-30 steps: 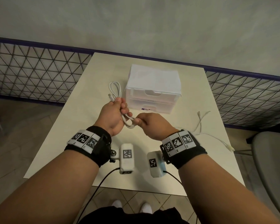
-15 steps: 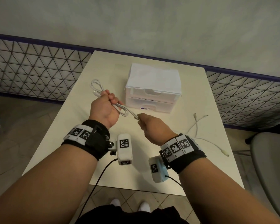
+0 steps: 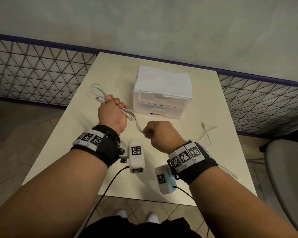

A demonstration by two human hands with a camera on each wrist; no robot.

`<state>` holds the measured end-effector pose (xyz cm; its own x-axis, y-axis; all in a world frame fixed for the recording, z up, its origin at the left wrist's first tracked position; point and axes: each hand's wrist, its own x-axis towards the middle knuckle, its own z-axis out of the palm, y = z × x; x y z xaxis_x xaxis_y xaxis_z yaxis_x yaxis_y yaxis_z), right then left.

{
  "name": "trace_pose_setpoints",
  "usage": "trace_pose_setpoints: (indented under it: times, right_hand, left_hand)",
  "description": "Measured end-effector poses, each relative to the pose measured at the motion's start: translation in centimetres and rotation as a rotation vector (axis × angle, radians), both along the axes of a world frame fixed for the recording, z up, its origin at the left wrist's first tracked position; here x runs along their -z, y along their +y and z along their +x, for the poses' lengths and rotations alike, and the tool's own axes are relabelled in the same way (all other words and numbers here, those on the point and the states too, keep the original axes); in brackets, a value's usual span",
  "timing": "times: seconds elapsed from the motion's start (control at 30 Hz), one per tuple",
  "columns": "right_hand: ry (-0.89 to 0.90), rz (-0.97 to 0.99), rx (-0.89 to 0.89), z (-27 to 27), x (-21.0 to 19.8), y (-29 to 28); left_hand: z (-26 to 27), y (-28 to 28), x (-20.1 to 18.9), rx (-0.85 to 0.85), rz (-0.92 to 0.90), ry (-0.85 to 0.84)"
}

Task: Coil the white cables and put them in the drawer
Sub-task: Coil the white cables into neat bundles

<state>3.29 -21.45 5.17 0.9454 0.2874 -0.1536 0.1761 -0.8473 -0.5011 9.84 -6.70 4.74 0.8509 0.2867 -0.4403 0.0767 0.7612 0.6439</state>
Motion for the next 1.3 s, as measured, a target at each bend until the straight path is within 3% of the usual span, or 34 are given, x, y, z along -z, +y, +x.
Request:
trace_pose_setpoints:
  times: [0.13,0.27,0.4,0.5,0.7,0.9,1.07,1.3]
  right_hand:
    - [0.001,0.176,0.008,-0.1,-0.4,0.6]
    - [-0.059,0.203,-0.056,0.3,-1.0,0.7]
    - [0.051,0.145,-0.169,0.7,-1.7,0.4]
    - [0.056,0.213,-0.13,0.8,-2.1,-0.2]
    - [-0.115,0.414,0.078,1.7,-2.2,0.3]
    - [-0.37,0.304,0.056,1.6,-1.5,0.6]
    - [-0.515,0.27,0.025,2.0,-1.7,0.4]
    - [-0.472,0.219,-0.012,2.5,-2.0,-0.3]
  left_hand:
    - [-0.3,-1.0,0.4,0.064,0.248,-0.047]
    - [-1.2,-2.0,1.0,0.2,0.444,-0.09]
    - [-1.8,-2.4,1.1,0.32,0.463,-0.138]
    - [-2.1,-2.2,1.0,0.4,0.369,-0.153]
    - [-2.8,-2.5,1.7,0.615,0.197,-0.187]
    - [-3.3,-2.9,1.4,0.675,0.13,-0.194]
    - [-3.6,-3.1,2.0,0.749,0.249,-0.153]
    - [-3.7,-3.4,1.0,0.842,0.505,-0.146]
